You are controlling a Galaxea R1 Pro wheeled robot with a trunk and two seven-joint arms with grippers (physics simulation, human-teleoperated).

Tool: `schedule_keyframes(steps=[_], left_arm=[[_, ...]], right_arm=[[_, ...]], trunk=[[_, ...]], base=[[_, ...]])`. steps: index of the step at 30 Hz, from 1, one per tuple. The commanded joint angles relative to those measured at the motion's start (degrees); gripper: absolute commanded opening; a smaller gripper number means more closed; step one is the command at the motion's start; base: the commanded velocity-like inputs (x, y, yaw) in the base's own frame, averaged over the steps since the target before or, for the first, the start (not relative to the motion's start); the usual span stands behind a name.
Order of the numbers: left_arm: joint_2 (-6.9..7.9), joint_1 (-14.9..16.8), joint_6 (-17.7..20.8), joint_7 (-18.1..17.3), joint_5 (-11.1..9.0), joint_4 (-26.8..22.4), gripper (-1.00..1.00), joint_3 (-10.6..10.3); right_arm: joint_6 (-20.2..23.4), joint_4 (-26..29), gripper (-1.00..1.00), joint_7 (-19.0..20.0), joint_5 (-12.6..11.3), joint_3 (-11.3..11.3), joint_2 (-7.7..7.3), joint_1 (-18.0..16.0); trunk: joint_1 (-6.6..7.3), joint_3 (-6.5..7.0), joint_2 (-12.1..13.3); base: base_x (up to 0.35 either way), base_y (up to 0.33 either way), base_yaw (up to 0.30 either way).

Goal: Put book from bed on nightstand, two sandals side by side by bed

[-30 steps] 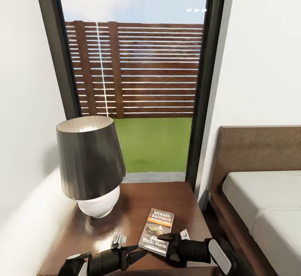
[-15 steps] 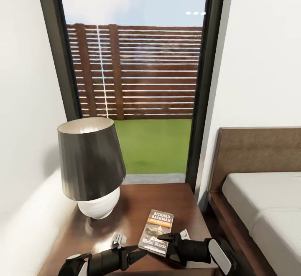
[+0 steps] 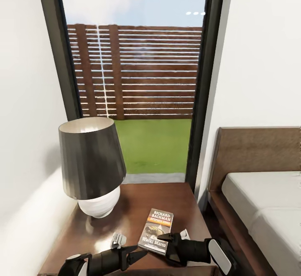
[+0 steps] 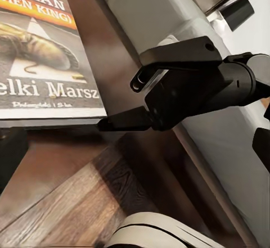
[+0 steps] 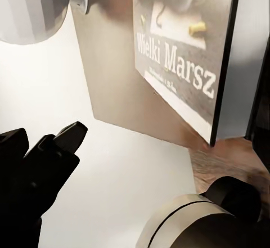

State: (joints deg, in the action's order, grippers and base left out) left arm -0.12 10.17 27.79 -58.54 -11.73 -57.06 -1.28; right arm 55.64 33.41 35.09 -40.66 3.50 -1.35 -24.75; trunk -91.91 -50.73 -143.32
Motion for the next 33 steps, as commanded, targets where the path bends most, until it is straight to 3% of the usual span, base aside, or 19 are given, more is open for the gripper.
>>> schedule_keyframes(steps=[1, 16, 24, 33], left_arm=[[0.0, 0.0, 0.5, 0.0, -0.4, 0.0, 1.0, 0.0], [-0.06, 0.0, 0.6, 0.2, -0.4, 0.0, 1.0, 0.0], [-0.06, 0.0, 0.6, 0.2, -0.4, 0.0, 1.0, 0.0], [-0.06, 0.0, 0.6, 0.2, -0.3, 0.0, 1.0, -0.1]], right_arm=[[0.0, 0.0, 1.0, 0.4, 0.2, 0.2, -0.06, 0.0], [0.0, 0.0, 1.0, 0.4, 0.2, 0.2, -0.06, 0.0], [0.0, 0.0, 1.0, 0.4, 0.2, 0.2, -0.06, 0.0], [-0.1, 0.0, 1.0, 0.6, 0.2, 0.1, -0.17, 0.0]], trunk=[[0.03, -0.06, 0.0], [0.03, -0.06, 0.0], [0.24, 1.71, 0.1], [2.22, 3.33, 3.7]], base=[[-0.239, 0.0, 0.0], [-0.045, 0.0, 0.0], [0.0, 0.0, 0.0], [0.0, 0.0, 0.0]])
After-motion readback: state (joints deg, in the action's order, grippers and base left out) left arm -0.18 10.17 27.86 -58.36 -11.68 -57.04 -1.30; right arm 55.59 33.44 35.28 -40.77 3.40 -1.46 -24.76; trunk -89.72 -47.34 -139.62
